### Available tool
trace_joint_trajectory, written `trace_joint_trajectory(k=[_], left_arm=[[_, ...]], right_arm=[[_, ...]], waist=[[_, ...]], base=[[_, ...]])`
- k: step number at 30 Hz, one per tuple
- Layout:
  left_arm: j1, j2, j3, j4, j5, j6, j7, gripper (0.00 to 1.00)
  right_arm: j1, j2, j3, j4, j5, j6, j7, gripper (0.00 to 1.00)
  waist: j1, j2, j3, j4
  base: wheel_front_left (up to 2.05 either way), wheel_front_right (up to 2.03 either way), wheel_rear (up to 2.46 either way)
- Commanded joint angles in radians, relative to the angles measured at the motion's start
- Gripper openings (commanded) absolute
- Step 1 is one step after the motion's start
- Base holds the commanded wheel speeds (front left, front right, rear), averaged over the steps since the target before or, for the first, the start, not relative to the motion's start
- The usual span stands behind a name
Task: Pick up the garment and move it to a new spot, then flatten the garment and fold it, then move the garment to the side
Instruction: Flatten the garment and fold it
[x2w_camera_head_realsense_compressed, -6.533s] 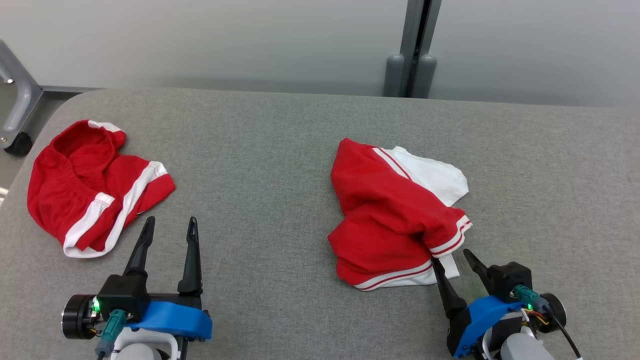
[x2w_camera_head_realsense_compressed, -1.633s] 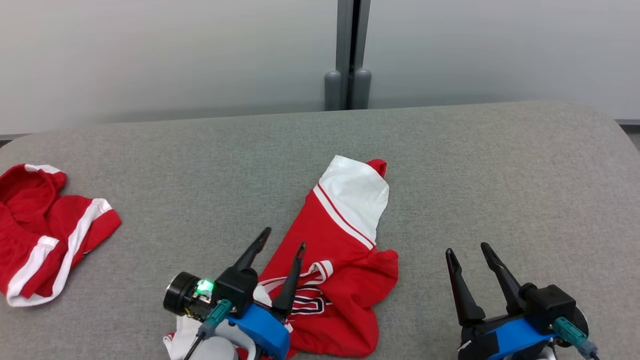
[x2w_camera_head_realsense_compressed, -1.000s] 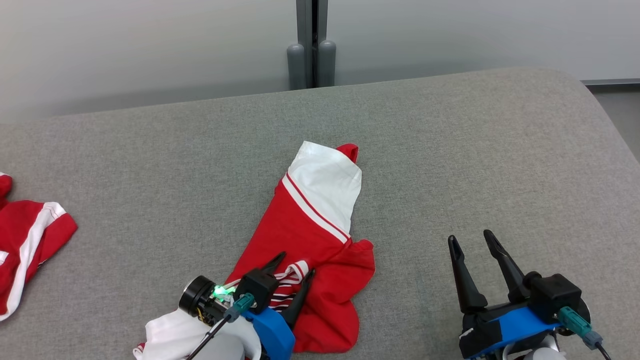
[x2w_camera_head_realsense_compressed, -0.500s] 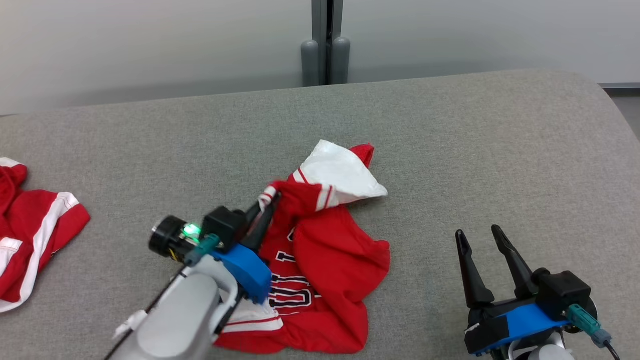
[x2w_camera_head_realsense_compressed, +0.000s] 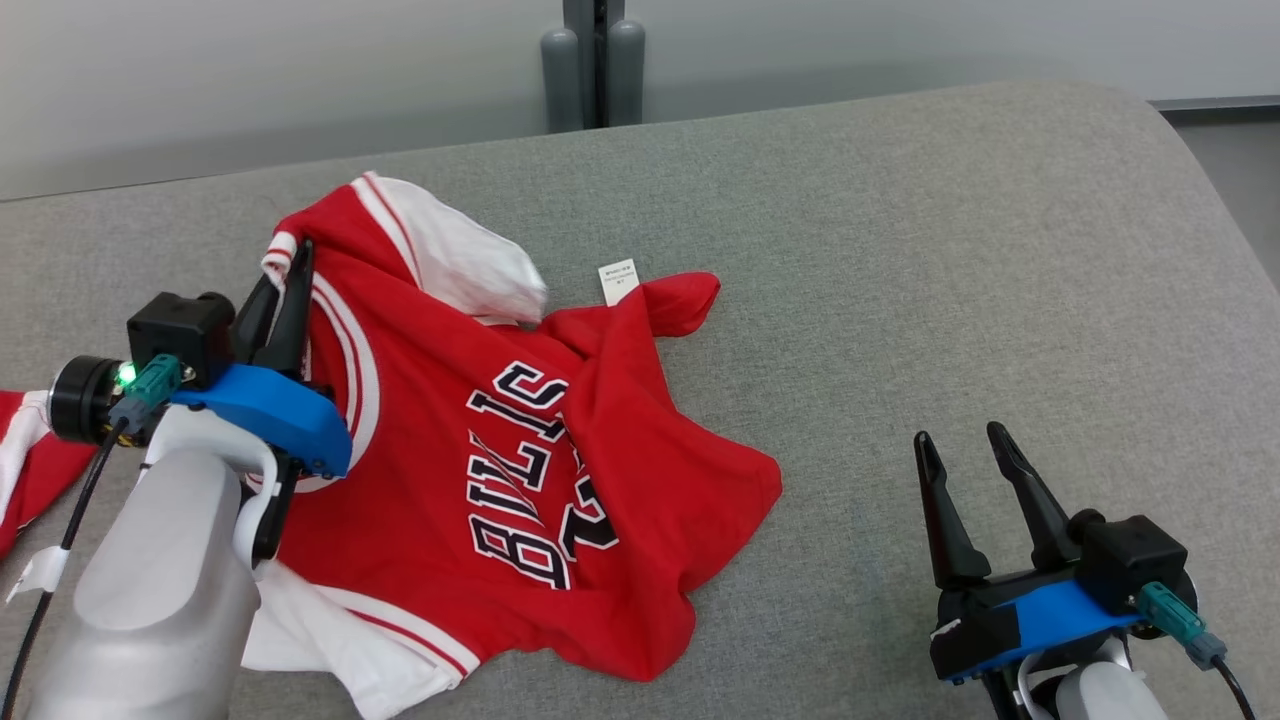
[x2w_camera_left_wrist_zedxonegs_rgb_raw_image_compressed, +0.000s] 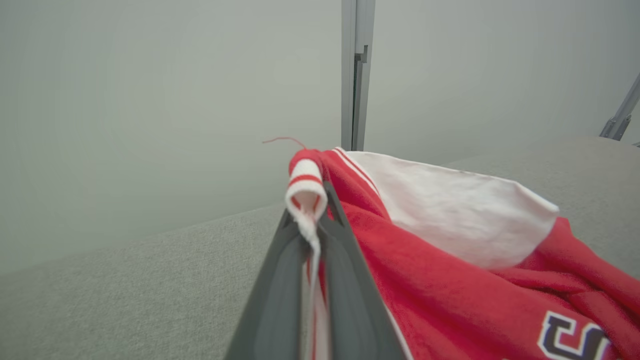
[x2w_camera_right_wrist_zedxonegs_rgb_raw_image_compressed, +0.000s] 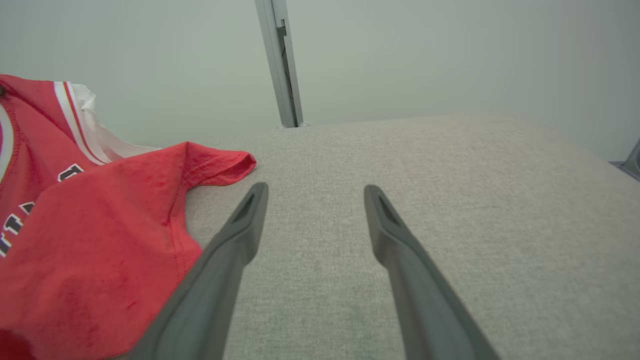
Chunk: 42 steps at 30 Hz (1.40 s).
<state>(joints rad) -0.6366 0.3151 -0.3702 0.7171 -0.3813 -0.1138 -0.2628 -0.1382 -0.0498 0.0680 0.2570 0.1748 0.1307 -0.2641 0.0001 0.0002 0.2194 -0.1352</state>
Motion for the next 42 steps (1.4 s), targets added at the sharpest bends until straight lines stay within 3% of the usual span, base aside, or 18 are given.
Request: trace_joint_trajectory(k=[1,2,3,4,5,12,24,31,42], left_arm=[[-0.004,0.005,0.015,0.017,0.005,0.005,-0.003,0.00],[-0.003,0.006,0.031,0.022,0.008,0.008,-0.003,0.00],[0.004,0.005,0.042,0.031,0.014,0.010,-0.003,0.29],[0.012,0.001,0.054,0.035,0.017,0.012,-0.003,0.47],[0.019,0.000,0.065,0.035,0.023,0.017,-0.003,1.00],[0.096,-0.031,0.158,-0.072,0.083,0.024,-0.003,1.00],[0.380,-0.139,0.272,-0.341,0.194,-0.001,-0.003,1.00],[0.464,-0.176,0.281,-0.349,0.219,-0.011,-0.003,1.00],[0.491,-0.189,0.279,-0.273,0.227,-0.020,-0.003,1.00]], right_arm=[[-0.011,-0.001,0.000,0.004,0.006,0.000,-0.001,1.00],[-0.015,-0.001,0.000,0.006,0.007,0.000,-0.001,1.00],[-0.018,-0.001,-0.001,0.007,0.007,0.000,-0.001,1.00],[-0.020,-0.001,-0.002,0.008,0.008,0.000,-0.001,1.00],[-0.019,-0.001,-0.002,0.010,0.008,0.000,-0.001,1.00],[-0.001,-0.001,-0.005,0.019,0.012,0.000,-0.001,1.00],[0.047,-0.001,-0.014,0.030,0.003,0.000,-0.001,1.00],[0.065,-0.002,-0.014,0.032,0.004,0.000,-0.001,1.00],[0.061,-0.002,-0.003,0.037,0.011,0.000,-0.001,1.00]], waist=[[-0.0001,-0.0002,0.005,-0.007],[-0.0001,-0.0002,0.008,-0.010],[-0.0001,-0.0002,0.011,-0.012],[-0.0001,-0.0002,0.013,-0.014],[-0.0001,-0.0002,0.014,-0.014],[-0.0001,-0.0002,-0.008,0.013],[-0.0001,-0.0002,-0.099,0.103],[-0.0001,-0.0002,-0.118,0.141],[-0.0001,-0.0002,-0.116,0.147]], base=[[0.00,0.00,0.00],[0.00,0.00,0.00],[0.00,0.00,0.00],[0.00,0.00,0.00],[0.00,0.00,0.00],[0.00,0.00,0.00],[0.00,0.00,0.00],[0.00,0.00,0.00],[0.00,0.00,0.00]])
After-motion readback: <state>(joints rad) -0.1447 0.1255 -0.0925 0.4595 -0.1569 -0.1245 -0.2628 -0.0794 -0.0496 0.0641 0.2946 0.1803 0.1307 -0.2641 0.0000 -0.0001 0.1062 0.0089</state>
